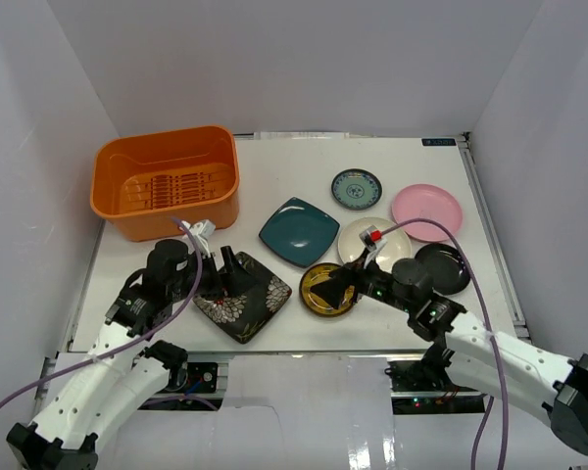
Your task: Place the plates into the plastic bin on the countertop
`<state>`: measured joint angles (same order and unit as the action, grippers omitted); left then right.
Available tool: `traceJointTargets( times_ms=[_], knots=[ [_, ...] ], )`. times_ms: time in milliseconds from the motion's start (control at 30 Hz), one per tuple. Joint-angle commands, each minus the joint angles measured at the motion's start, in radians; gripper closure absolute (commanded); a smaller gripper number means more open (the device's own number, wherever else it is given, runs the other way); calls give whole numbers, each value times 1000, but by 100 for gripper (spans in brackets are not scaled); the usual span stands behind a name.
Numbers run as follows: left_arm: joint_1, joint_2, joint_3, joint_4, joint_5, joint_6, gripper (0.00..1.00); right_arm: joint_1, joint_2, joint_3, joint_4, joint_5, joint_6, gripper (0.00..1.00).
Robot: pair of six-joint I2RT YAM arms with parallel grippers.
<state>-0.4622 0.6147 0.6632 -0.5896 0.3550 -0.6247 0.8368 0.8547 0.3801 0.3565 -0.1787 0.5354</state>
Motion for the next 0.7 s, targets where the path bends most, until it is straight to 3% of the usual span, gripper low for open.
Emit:
traceJointTargets(
  times_ms=[0, 133, 333, 433, 667],
  knots=[
    [0, 72, 42, -203, -17, -76, 2, 8, -127, -101, -145, 54, 3, 8],
    [0, 73, 0, -335, -57, -188, 2, 8, -297, -156, -215, 93, 2, 10],
    [0, -136, -94, -395, -183, -427, 2, 10, -411, -199, -245, 48, 14, 11],
    [0, -158, -126, -440, -211, -501, 2, 10, -433, -221, -244, 30, 15, 12],
    [0, -161, -247, -377, -192, -604, 2, 10, -381, -233, -183, -56, 20, 13]
  ],
)
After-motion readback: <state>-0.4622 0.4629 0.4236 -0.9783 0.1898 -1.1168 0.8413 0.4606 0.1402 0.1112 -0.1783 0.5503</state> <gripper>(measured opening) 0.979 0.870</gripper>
